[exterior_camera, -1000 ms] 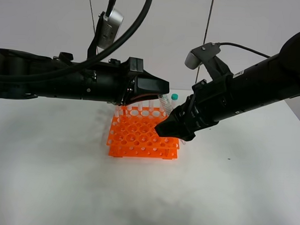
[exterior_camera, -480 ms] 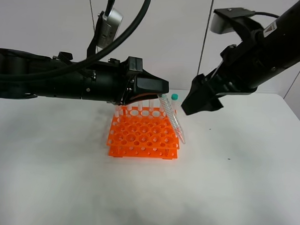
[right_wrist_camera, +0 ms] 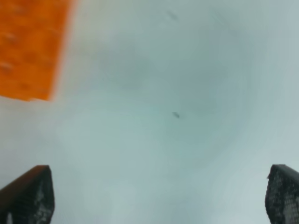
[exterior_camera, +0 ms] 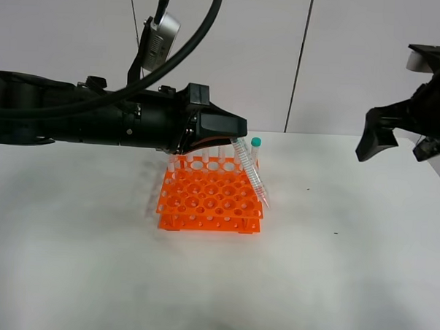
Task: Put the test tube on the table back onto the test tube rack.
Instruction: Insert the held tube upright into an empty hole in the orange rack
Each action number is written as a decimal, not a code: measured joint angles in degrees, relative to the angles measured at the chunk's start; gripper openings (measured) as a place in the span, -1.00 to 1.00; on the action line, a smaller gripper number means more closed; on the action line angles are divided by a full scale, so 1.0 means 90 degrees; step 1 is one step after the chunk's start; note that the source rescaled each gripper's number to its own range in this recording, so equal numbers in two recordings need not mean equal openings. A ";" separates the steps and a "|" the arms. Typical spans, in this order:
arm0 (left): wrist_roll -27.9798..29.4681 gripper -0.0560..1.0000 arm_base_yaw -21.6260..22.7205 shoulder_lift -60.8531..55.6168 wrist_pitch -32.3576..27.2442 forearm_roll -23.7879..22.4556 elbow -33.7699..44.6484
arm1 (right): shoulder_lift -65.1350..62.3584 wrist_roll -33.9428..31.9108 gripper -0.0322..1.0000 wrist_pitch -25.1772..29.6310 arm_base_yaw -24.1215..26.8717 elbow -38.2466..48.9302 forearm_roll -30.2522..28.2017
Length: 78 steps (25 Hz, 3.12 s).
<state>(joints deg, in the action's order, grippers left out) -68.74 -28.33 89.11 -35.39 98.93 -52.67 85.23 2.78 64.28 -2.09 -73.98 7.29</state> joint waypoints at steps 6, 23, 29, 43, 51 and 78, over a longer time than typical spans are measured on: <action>0.0000 -0.89 0.0000 0.0000 0.0033 0.0000 0.0000 | -0.0006 0.0111 1.00 0.0560 0.0228 -0.0008 -0.0191; 0.0000 -0.89 0.0000 0.0000 0.0033 0.0000 0.0000 | -0.3625 0.0280 1.00 0.0571 0.0228 0.2075 -0.0215; 0.0000 -0.89 0.0000 0.0000 -0.0022 0.0000 0.0000 | -0.6089 0.0284 1.00 -0.0096 0.0228 0.4132 -0.0215; 0.0000 -0.89 0.0000 0.0000 -0.0058 0.0000 0.0000 | -0.8516 0.0256 1.00 -0.0573 0.0228 0.5088 -0.0262; 0.0000 -0.89 0.0000 0.0000 -0.0058 0.0000 0.0000 | -0.8741 0.0256 1.00 -0.0573 -0.0162 0.5088 -0.0264; -0.0140 -0.89 0.0000 -0.1412 0.0760 -0.0378 0.0000 | -0.9488 0.0256 1.00 -0.0573 0.0080 0.5088 -0.0210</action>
<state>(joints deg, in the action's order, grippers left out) -70.00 -28.33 76.40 -28.55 95.52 -52.67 -0.16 5.09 59.13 -1.38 -28.19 5.40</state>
